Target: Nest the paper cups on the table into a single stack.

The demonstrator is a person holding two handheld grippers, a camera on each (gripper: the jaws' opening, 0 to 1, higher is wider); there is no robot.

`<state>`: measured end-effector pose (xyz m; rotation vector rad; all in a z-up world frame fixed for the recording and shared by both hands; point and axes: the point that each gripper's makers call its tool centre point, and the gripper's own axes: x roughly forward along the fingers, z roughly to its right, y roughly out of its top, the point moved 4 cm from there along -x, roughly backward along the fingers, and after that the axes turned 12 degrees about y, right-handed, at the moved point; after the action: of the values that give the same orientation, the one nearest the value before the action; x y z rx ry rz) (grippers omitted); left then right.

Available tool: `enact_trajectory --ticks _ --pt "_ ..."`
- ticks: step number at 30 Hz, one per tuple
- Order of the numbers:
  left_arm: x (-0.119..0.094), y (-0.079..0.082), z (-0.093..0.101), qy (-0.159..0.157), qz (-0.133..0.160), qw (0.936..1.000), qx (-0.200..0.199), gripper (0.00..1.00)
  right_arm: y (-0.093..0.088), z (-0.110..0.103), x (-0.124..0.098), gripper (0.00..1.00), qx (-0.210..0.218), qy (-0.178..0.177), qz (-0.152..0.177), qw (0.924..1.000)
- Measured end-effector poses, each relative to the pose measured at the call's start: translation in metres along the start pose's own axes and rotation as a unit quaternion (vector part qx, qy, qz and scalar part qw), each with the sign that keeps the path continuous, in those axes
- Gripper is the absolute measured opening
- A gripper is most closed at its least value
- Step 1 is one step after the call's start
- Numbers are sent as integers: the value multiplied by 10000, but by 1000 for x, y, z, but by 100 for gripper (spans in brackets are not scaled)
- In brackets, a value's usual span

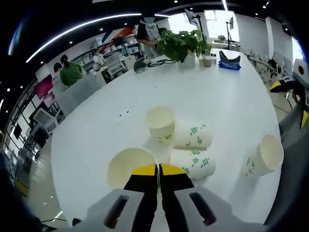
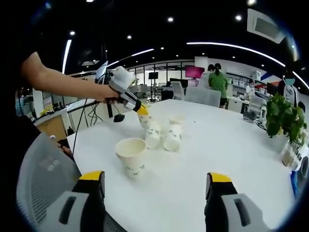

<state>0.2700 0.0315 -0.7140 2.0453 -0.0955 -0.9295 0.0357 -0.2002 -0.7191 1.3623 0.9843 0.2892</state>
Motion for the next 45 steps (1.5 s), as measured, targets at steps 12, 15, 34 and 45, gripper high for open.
enact_trajectory --ticks 12,15,34,45 --pt "-49 20 21 -167 244 9995 120 0 -2 0 0 90 -50 38 -11 10000" --pt "-60 26 27 -228 330 9991 109 0 -2 1 0 90 -58 47 -19 10000" --pt "-119 56 110 -1141 716 9895 521 0 -4 1 0 90 -113 42 -20 9999" --pt "-128 54 158 -1684 817 9799 693 0 -2 -1 0 90 -134 27 -48 9999"
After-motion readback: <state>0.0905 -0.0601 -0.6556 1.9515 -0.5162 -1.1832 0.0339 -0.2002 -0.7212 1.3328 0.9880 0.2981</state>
